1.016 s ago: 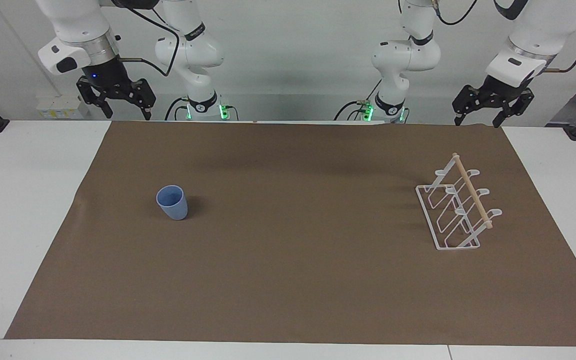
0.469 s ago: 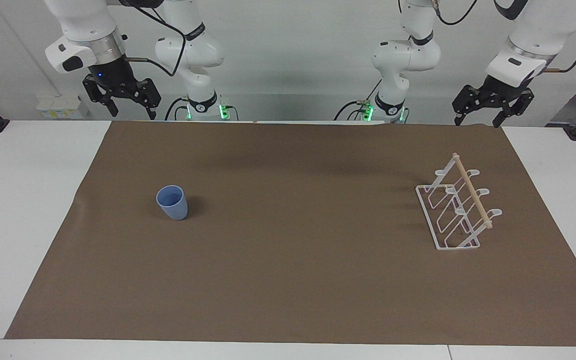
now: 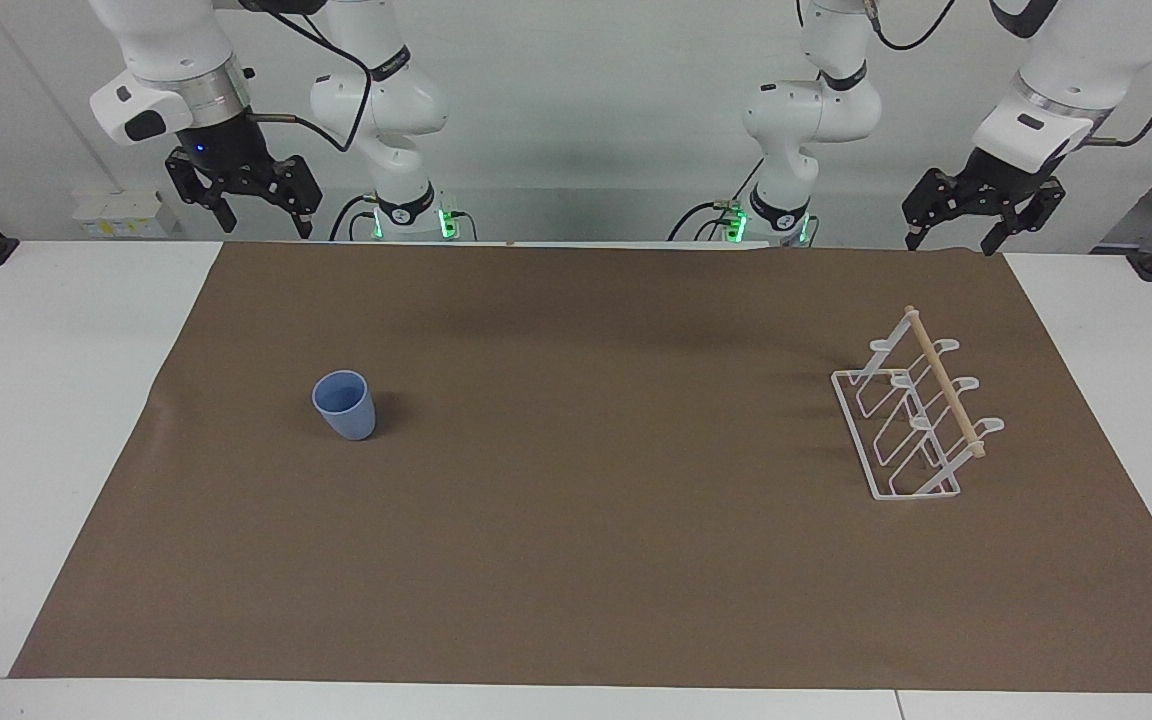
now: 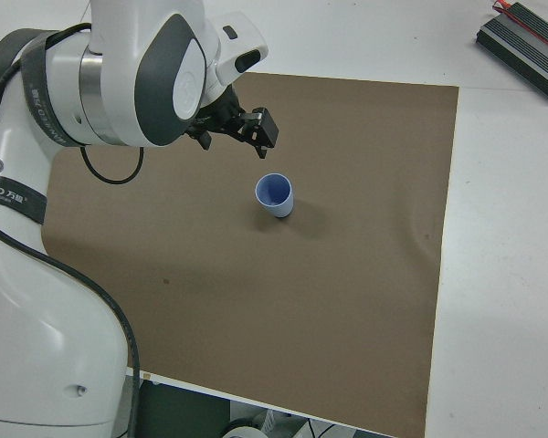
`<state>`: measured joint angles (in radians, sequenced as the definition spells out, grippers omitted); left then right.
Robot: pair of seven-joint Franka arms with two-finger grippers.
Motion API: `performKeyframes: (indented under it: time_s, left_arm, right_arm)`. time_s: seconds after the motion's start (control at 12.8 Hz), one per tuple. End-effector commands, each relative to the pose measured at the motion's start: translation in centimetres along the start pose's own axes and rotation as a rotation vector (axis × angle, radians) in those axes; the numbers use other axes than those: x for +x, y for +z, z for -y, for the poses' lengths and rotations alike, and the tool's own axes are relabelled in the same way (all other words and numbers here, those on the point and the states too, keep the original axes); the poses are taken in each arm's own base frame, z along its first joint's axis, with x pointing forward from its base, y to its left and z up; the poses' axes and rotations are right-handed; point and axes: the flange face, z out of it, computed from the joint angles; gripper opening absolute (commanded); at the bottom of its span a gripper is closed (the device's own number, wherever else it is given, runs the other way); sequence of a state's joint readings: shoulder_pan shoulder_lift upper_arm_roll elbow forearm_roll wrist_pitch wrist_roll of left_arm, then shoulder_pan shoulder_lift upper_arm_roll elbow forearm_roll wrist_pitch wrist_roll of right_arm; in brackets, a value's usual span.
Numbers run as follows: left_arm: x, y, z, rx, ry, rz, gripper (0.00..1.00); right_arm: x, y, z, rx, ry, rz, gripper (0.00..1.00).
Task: Hang cup on cup holder
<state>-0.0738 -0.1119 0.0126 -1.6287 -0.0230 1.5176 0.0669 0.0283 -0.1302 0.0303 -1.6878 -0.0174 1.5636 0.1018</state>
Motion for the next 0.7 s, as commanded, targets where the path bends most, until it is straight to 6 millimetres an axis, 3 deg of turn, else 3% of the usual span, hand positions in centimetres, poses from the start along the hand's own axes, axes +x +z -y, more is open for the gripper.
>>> performKeyframes:
  time_s: [0.0, 0.63]
  left_arm:
    - [-0.8, -0.4, -0.2, -0.009, 0.003, -0.012, 1.0]
    - [-0.9, -0.4, -0.2, -0.01, 0.004, -0.009, 1.0]
  right_arm:
    - [-0.4, 2.4, 2.4, 0.016, 0.009, -0.017, 1.0]
    - [1.9, 12.6, 2.9, 0.022, -0.033, -0.057, 1.0]
